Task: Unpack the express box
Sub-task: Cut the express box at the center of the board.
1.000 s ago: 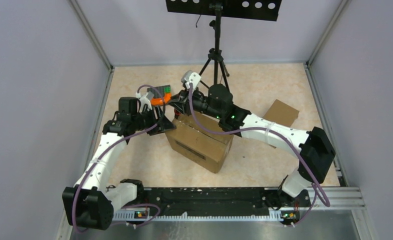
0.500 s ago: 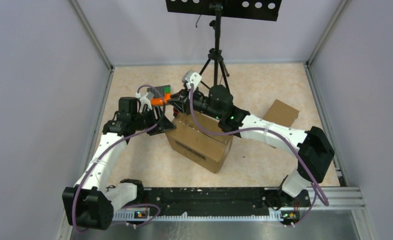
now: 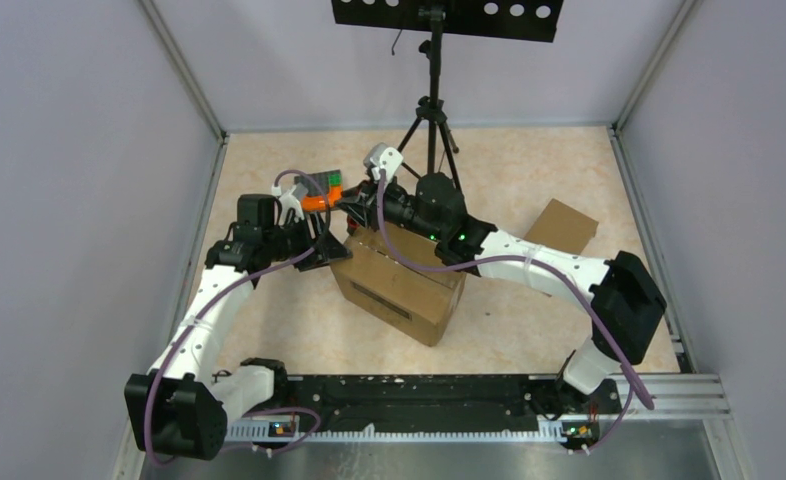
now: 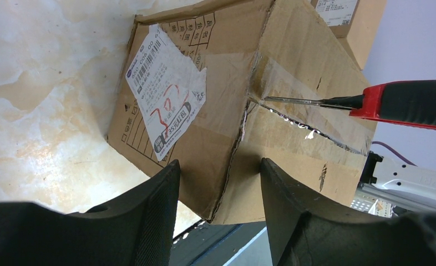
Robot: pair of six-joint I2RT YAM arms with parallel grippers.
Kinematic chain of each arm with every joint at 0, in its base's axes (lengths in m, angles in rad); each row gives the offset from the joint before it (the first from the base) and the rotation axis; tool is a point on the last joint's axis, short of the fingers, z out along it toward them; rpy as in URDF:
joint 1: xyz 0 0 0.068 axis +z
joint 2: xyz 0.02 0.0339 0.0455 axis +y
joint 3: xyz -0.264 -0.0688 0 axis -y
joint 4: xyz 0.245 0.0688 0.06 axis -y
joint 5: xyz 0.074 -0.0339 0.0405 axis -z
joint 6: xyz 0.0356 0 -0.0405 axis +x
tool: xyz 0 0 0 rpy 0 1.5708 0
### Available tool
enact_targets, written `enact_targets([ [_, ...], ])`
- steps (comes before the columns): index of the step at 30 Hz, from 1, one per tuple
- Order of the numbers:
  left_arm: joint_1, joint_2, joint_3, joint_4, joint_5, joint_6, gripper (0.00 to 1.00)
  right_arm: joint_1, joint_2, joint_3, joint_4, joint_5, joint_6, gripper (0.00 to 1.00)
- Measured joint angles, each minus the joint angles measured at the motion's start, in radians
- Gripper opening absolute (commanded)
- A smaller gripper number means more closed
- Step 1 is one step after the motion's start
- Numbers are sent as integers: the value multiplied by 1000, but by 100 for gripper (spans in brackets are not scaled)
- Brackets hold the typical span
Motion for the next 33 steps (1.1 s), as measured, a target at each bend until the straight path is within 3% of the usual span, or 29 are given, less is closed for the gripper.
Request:
enact_targets([
  [20, 0, -12, -21, 16, -6, -86, 57, 0, 0, 0, -25, 39, 55, 0],
  [33, 0, -87, -65, 20, -84, -213, 56, 7, -18, -33, -14, 74, 45, 0],
])
